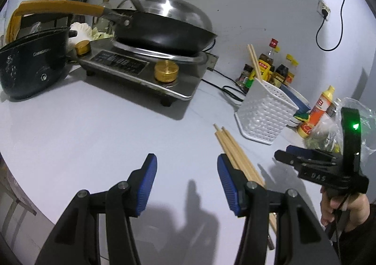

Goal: Organize utensils
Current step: 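Move both open grippers back over the wooden chopstick pile, then grasp one chopstick with the right gripper while the left gripper grasps another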

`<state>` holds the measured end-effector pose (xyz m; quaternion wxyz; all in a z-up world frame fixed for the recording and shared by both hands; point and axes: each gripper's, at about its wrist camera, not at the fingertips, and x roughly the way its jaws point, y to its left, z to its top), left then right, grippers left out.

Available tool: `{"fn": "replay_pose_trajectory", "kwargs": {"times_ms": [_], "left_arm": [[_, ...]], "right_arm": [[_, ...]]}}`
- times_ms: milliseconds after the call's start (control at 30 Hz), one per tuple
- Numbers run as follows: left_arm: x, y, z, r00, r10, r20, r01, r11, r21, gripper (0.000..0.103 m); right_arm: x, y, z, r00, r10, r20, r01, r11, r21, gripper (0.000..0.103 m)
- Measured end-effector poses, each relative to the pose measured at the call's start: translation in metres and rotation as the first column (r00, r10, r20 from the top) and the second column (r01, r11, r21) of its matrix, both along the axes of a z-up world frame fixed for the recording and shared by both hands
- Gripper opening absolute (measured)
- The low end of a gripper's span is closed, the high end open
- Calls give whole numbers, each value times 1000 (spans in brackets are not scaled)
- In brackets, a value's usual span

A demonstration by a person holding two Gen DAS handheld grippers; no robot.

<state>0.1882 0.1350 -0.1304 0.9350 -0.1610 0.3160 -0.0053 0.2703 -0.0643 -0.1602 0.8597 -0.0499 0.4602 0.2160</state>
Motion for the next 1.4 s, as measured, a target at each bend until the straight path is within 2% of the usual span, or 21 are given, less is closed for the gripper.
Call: {"fn": "replay_pose_trajectory", "kwargs": {"times_ms": [333,733,767,833,967,1100,1200,1333,1400], "left_arm": [[-5,19,-12,999,25,-26,-26,999,-28,53],[-2,17,-12,999,13,-37,-14,1000,-25,53],[-1,15,-12,999,10,-39,-11,1000,-22,53],[1,12,-13,999,2,-44,-3,1000,-17,53],[5,1,-14,998,-14,-60,14,1000,-7,53],[9,-11,-15,997,-36,-73,36,999,7,53],[15,-23,-15,994,-57,-91,59,998,26,53],[23,-48,-17,988,-79,-133,94,989,112,53],[26,-59,-18,984,-103,-147,120,986,114,53]], "right_arm": [[2,21,-33,998,5,-63,-8,999,-53,50],[1,35,-33,998,32,-52,-35,998,-59,49],[0,36,-33,998,41,-48,-44,997,-58,47],[-1,36,-36,996,55,-65,-59,996,-65,24],[-4,31,-38,996,66,-56,-68,997,-45,21],[-5,22,-38,995,80,-62,-82,996,-21,7],[-8,15,-37,992,103,-71,-103,995,7,6],[-16,6,-35,988,136,-68,-133,990,41,6],[-19,0,-32,988,143,-60,-140,989,53,6]]}}
